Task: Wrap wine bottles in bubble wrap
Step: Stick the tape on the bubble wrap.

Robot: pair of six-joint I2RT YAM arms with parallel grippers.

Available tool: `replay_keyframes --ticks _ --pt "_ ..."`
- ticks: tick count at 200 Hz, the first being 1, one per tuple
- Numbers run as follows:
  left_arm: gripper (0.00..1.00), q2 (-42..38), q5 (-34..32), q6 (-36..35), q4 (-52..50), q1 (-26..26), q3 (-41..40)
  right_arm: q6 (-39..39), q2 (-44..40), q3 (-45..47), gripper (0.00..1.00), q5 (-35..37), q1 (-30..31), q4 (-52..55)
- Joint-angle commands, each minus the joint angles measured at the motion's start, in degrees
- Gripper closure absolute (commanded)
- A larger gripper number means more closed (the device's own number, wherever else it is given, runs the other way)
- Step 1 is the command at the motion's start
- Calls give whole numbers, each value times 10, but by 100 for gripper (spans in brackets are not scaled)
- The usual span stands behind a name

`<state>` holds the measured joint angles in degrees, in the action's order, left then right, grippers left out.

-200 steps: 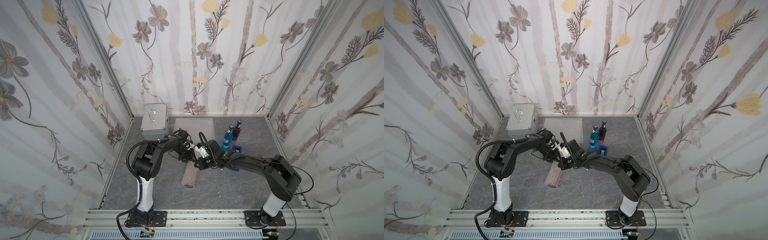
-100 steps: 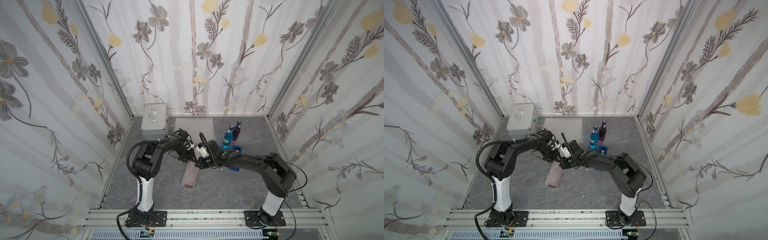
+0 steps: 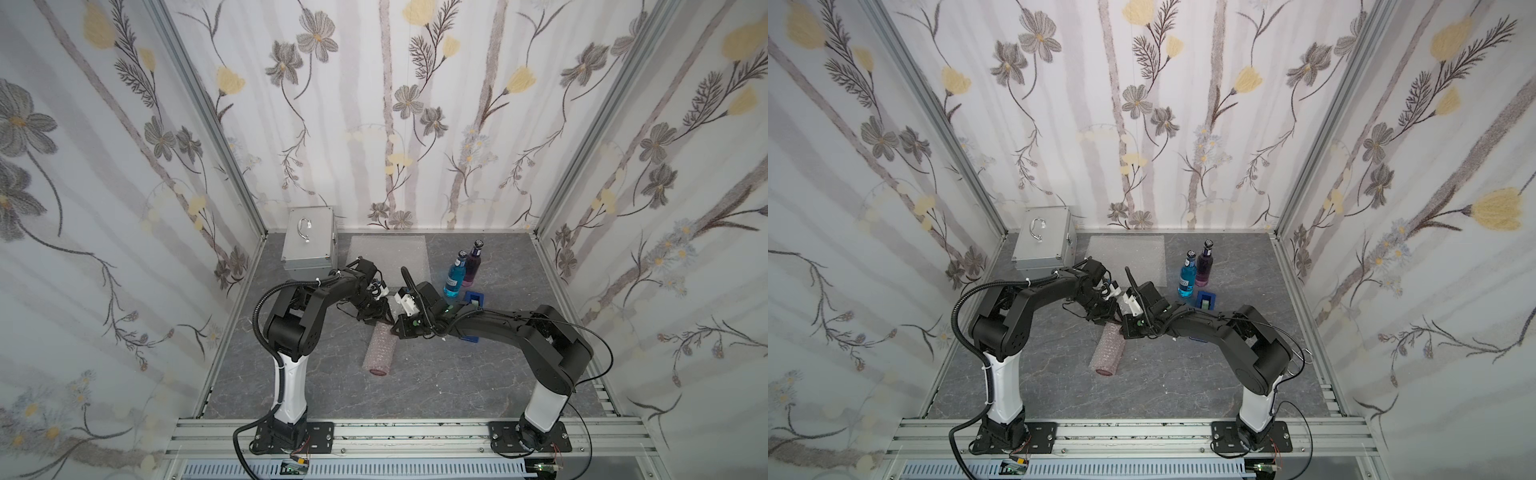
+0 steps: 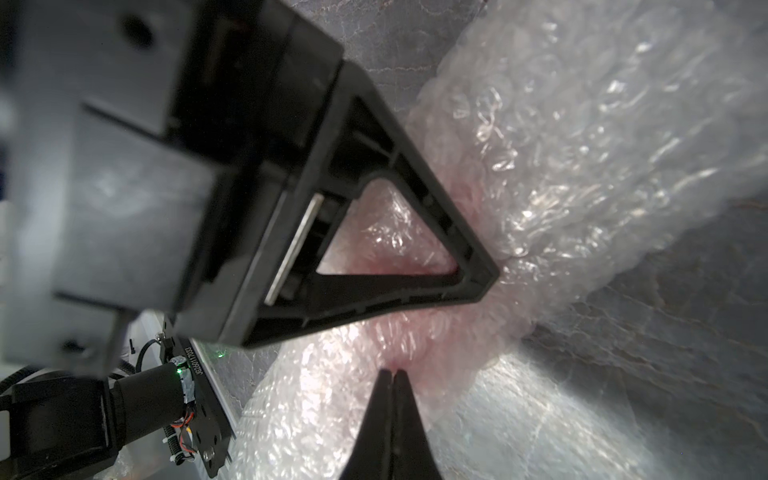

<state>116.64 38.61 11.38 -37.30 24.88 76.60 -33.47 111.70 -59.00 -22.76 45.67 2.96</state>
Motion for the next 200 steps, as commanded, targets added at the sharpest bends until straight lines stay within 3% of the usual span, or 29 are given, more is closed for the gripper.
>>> replay_keyframes --ticks 1,48,129,200 --pt "74 -3 7 2 -8 1 1 -20 -15 8 100 0 -3 9" --pt "74 -4 6 1 -8 1 0 -44 -48 37 100 6 -8 -8" --pt "74 -4 6 2 -8 1 0 -56 22 -11 100 -2 -9 -12" --pt "74 -3 8 3 -7 1 0 -34 -48 13 100 9 -34 40"
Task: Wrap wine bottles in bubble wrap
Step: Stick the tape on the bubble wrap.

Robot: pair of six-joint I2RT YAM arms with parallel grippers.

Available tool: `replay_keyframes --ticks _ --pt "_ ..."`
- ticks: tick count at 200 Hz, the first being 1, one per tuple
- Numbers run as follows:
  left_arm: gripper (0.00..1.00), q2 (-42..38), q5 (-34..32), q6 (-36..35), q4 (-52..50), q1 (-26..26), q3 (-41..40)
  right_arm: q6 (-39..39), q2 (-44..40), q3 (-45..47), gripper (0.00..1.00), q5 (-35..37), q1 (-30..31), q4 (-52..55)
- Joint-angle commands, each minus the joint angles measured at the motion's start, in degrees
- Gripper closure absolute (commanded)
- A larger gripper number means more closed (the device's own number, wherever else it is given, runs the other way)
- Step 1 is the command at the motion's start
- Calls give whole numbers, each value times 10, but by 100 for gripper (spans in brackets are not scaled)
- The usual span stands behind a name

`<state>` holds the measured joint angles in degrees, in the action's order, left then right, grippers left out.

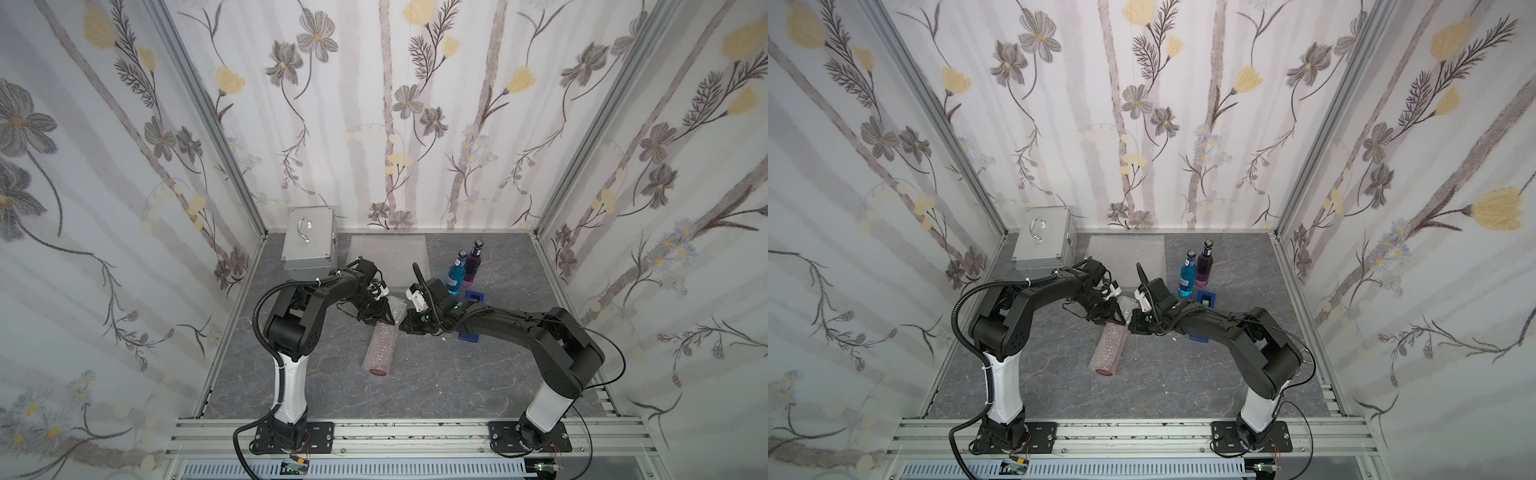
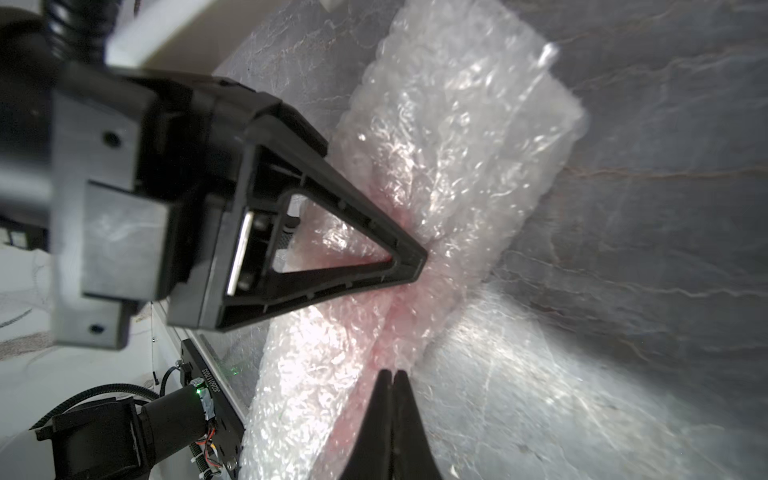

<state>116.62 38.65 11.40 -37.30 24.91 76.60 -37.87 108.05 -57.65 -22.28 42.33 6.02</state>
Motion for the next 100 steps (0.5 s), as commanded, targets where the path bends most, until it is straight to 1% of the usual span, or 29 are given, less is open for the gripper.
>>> replay_keyframes --ticks 1,39,72,100 --pt "74 -2 7 3 -7 1 0 10 -11 -1 100 4 -1 9" --pt "74 -5 6 2 -7 1 -2 -1 47 -37 100 -3 5 -6" --pt "74 -4 6 2 -8 1 -1 -17 91 -46 100 -10 13 -16" --pt "74 -5 6 2 -7 1 -1 -22 102 -44 100 -8 13 -16"
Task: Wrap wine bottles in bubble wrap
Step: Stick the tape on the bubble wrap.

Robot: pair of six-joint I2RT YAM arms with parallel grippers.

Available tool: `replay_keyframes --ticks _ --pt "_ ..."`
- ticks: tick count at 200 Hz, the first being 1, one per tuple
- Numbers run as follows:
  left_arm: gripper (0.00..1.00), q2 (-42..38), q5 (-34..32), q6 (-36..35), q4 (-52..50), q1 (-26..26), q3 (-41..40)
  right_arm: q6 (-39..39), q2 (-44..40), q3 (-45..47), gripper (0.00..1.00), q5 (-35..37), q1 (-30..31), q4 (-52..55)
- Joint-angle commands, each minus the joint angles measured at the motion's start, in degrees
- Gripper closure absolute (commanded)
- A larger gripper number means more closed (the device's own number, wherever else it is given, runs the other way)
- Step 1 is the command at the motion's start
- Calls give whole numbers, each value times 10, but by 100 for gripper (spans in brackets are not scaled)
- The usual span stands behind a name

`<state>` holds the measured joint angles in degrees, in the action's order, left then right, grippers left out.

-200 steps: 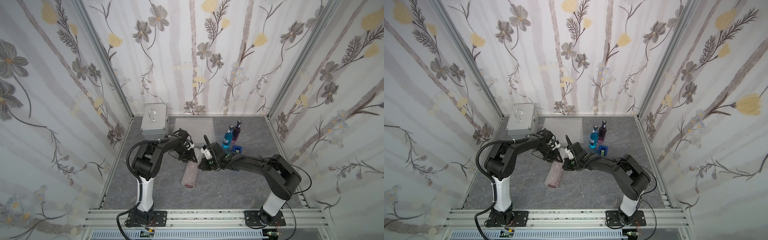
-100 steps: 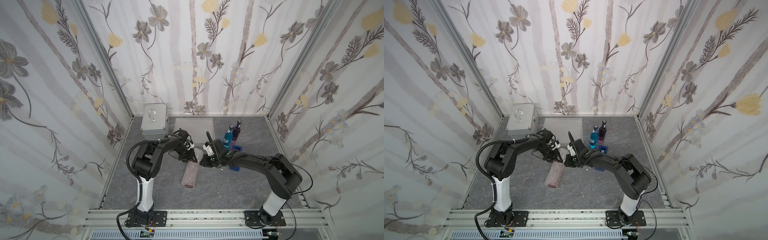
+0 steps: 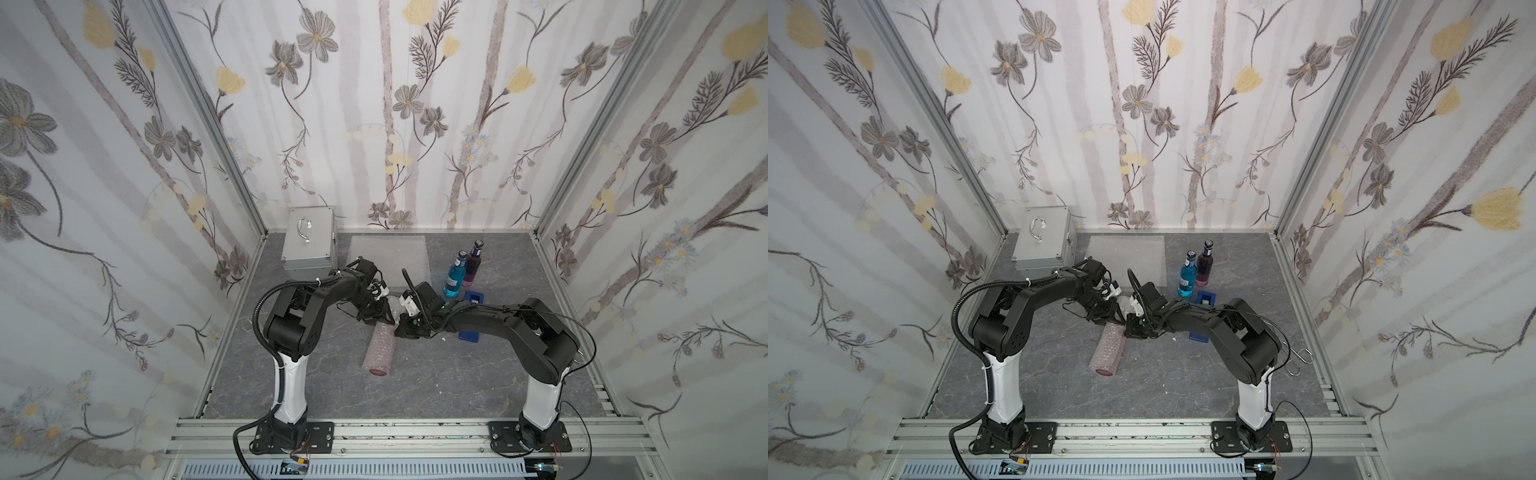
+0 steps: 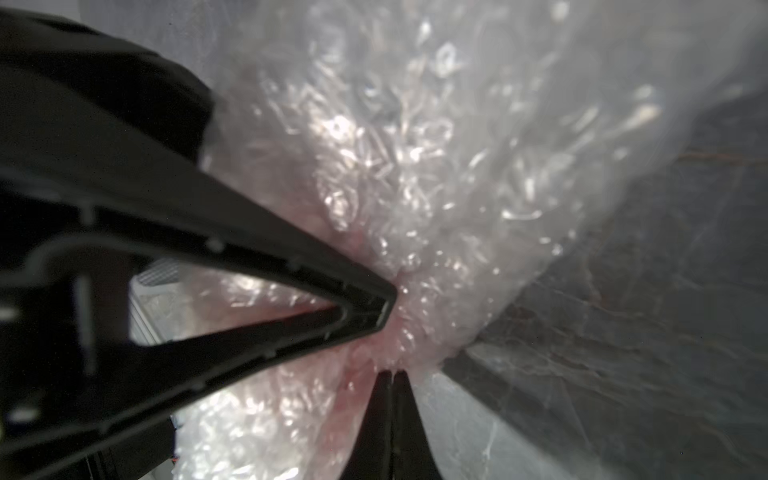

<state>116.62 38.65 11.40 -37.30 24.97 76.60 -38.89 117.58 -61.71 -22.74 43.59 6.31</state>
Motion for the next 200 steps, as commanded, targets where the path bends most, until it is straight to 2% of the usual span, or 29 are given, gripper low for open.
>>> replay_keyframes --ticks 1,52,85,113,138,200 --pt "74 -5 6 2 -7 1 -1 -13 7 -4 100 -3 0 -19" --pt "74 -3 7 3 -7 1 -1 -16 9 -1 100 -2 -3 -16" --pt "74 -4 7 2 -8 1 -1 -11 -70 22 100 19 -7 0" --pt "74 -4 6 3 -7 1 -1 -18 -117 31 100 6 3 -8" --pt "74 -4 6 3 -7 2 -1 -27 -105 18 100 -12 25 -28" --pt "74 -3 5 2 -8 2 0 -42 -73 16 100 -15 29 -54"
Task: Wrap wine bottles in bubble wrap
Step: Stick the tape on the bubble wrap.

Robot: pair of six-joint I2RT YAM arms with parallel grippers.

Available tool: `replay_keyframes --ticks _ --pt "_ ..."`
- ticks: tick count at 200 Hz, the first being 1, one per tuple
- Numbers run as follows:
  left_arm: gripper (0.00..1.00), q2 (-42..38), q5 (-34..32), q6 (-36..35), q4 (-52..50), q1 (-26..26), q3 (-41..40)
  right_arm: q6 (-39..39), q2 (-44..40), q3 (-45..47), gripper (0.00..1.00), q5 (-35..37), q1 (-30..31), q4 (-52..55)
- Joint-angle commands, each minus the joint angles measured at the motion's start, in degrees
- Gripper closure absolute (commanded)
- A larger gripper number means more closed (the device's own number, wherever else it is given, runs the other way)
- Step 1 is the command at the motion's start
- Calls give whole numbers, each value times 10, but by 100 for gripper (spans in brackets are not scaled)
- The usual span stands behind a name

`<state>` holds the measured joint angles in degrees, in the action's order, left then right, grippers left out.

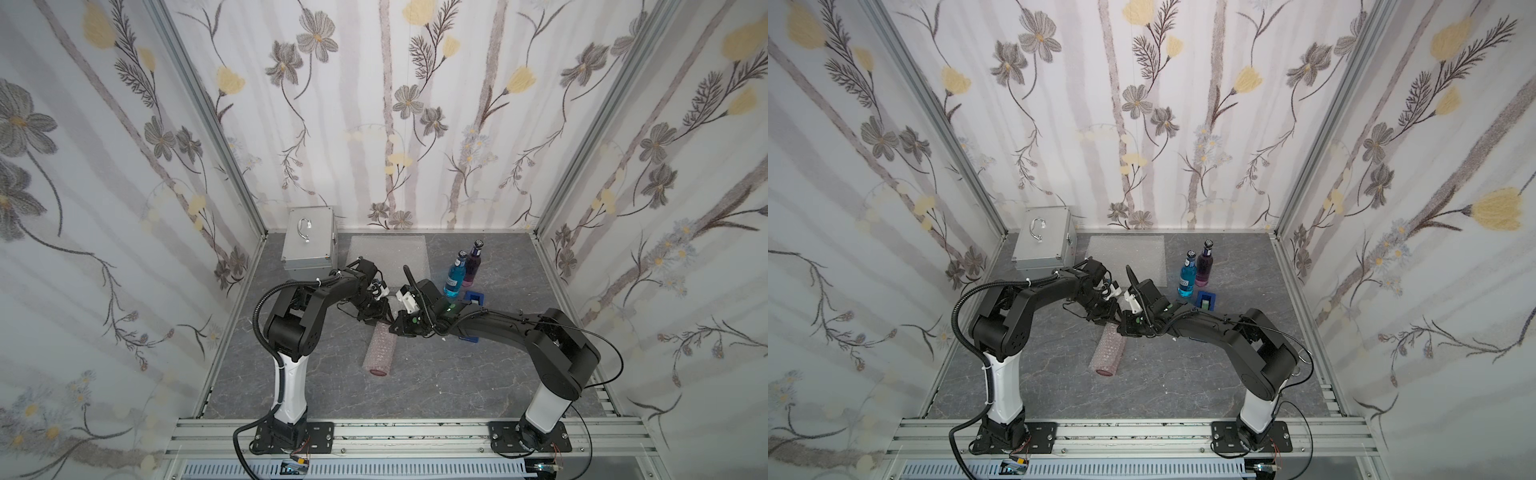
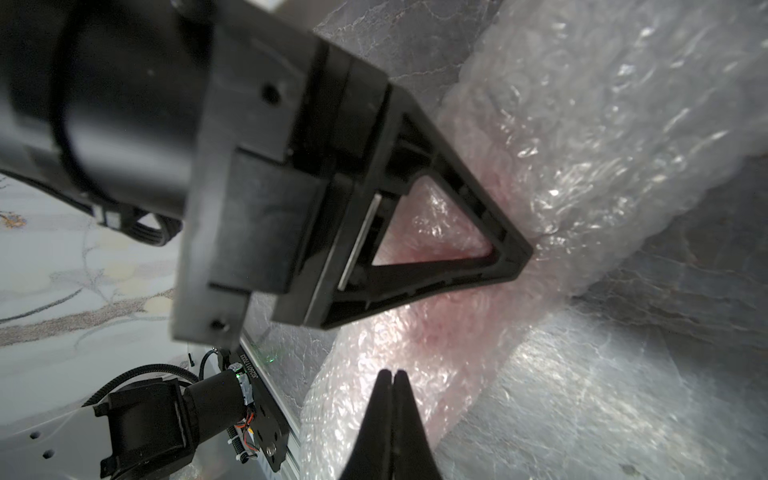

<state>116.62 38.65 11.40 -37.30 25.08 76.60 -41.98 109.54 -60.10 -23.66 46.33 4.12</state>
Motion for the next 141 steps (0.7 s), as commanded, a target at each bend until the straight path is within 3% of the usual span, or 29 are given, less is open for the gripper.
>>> replay_keyframes --ticks 1,90,141 --pt "74 -3 5 2 -8 1 0 -11 7 0 100 -5 2 -32" --pt "74 -3 5 3 -9 1 0 -15 54 -36 100 -22 15 -40" --pt "74 -5 1 3 -9 0 -1 -11 34 -21 100 -21 18 -26"
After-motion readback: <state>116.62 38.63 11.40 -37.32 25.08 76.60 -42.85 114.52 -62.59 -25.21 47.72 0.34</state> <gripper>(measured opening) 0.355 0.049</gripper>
